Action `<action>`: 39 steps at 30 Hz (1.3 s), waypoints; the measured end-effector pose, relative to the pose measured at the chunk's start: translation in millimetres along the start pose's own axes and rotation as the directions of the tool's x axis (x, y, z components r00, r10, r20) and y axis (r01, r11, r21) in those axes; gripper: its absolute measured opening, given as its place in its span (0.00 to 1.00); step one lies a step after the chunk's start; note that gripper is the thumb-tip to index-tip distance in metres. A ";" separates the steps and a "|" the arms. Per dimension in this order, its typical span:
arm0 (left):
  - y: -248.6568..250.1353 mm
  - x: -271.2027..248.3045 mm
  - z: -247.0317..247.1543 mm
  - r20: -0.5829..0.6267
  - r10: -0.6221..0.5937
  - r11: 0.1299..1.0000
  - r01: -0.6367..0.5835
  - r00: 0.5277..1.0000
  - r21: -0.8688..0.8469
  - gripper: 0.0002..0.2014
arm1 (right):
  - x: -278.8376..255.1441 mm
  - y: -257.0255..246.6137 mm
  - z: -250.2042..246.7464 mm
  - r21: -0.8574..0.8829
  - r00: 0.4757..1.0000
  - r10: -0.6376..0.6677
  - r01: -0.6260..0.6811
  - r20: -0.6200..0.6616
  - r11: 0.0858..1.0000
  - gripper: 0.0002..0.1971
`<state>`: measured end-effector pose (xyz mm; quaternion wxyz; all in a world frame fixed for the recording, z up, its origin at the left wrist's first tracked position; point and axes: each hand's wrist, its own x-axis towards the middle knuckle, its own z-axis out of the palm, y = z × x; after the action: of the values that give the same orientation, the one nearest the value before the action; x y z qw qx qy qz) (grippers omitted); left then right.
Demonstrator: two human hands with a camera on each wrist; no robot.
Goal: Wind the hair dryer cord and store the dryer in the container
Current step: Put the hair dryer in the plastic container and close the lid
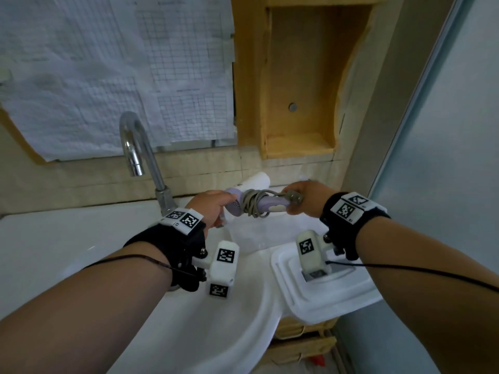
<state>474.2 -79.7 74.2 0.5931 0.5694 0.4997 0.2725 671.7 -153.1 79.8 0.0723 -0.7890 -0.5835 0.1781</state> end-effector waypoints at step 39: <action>-30.9 39.8 -2.3 0.046 0.118 0.579 -0.106 0.992 0.808 0.09 | 63.7 48.0 -0.5 0.249 0.996 0.083 -0.079 -0.006 0.965 0.14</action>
<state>478.5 -49.5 34.1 0.2478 0.8054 0.5356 0.0560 731.1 -107.6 52.2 0.1682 -0.7985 -0.5231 0.2460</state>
